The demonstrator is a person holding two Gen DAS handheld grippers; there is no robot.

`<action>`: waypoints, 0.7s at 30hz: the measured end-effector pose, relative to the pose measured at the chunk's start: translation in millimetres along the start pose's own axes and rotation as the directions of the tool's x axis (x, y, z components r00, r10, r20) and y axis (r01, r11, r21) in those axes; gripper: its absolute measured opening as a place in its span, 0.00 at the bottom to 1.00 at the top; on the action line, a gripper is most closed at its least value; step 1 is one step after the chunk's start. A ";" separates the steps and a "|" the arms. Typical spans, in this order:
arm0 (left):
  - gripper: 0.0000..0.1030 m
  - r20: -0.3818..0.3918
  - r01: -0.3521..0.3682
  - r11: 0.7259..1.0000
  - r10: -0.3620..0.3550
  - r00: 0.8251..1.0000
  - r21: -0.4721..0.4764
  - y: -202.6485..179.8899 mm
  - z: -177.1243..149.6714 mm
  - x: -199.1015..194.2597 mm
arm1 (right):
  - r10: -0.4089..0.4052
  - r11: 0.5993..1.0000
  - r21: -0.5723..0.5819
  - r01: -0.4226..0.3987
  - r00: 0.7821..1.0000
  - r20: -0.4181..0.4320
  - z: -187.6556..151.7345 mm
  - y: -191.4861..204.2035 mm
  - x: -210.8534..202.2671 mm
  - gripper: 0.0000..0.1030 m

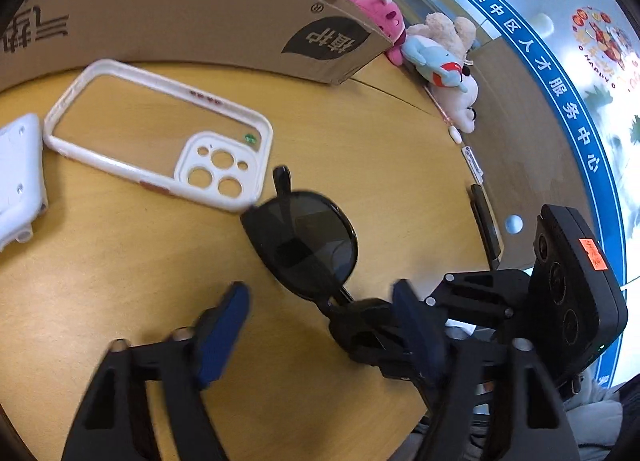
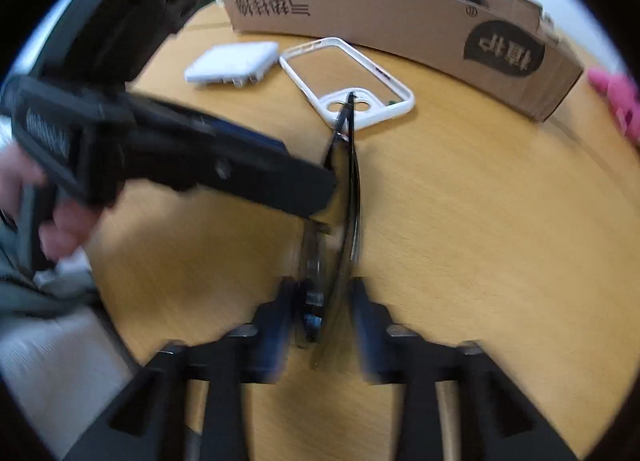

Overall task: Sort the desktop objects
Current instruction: 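Move the right tool to the black sunglasses and close on a temple, then lift the sunglasses with the right tool while the left tool grips the lens frame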

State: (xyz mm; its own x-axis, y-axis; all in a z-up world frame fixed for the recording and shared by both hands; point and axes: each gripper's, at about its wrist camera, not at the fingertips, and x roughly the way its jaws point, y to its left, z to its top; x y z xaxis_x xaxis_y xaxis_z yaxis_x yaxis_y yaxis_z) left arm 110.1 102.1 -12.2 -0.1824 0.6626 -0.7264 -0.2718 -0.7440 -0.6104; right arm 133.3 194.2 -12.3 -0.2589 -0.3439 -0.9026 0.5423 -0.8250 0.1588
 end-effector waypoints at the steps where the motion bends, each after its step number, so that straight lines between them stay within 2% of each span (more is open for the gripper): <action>1: 0.58 0.001 0.019 1.000 -0.019 1.000 -0.015 2.4 -1.5 0.2 | 0.002 1.000 0.007 -0.002 1.000 0.007 -0.4 -0.2 -1.3 0.24; 4: 0.44 0.004 0.078 0.995 -0.078 0.997 -0.061 7.6 -3.9 2.4 | 0.063 0.995 0.070 -0.065 0.997 0.033 -3.6 -9.7 -6.3 0.23; 6: 0.20 0.013 0.057 0.997 -0.057 0.998 -0.058 5.6 -4.0 1.7 | 0.096 0.989 0.108 -0.101 0.994 0.049 -5.9 -14.9 -9.0 0.23; 7: 0.18 0.013 0.031 0.998 -0.031 0.999 -0.054 4.8 -4.4 2.1 | 0.100 0.988 0.116 -0.106 0.993 0.057 -6.8 -15.2 -10.6 0.23; 9: 0.09 0.013 0.046 0.997 -0.046 0.999 -0.055 4.9 -5.0 0.7 | 0.110 0.986 0.120 -0.117 0.992 0.066 -10.1 -15.5 -12.7 0.23; 12: 0.06 0.021 0.025 0.999 -0.024 0.999 -0.034 1.7 -6.9 -3.8 | 0.123 0.984 0.118 -0.133 0.989 0.084 -12.6 -13.8 -15.1 0.23; 18: 0.05 0.023 0.003 0.999 -0.002 1.000 -0.042 2.2 -12.6 -9.0 | 0.144 0.980 0.122 -0.156 0.984 0.106 -15.5 -12.3 -17.4 0.22; 20: 0.12 0.004 -0.009 0.997 0.009 1.000 -0.074 7.1 -14.7 -7.7 | 0.147 0.977 0.141 -0.159 0.985 0.091 -15.9 -15.4 -11.3 0.21; 21: 0.23 -0.005 -0.033 0.996 0.033 0.999 -0.082 8.8 -15.1 -8.3 | 0.156 0.973 0.156 -0.170 0.983 0.102 -18.7 -18.4 -11.6 0.21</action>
State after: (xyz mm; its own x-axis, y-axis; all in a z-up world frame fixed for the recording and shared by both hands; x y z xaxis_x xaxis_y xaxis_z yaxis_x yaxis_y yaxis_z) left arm 123.5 88.8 -16.3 -0.1865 0.6372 -0.7478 -0.1873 -0.7703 -0.6096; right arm 141.3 221.7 -12.3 -0.2511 -0.5119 -0.8215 0.4470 -0.8141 0.3706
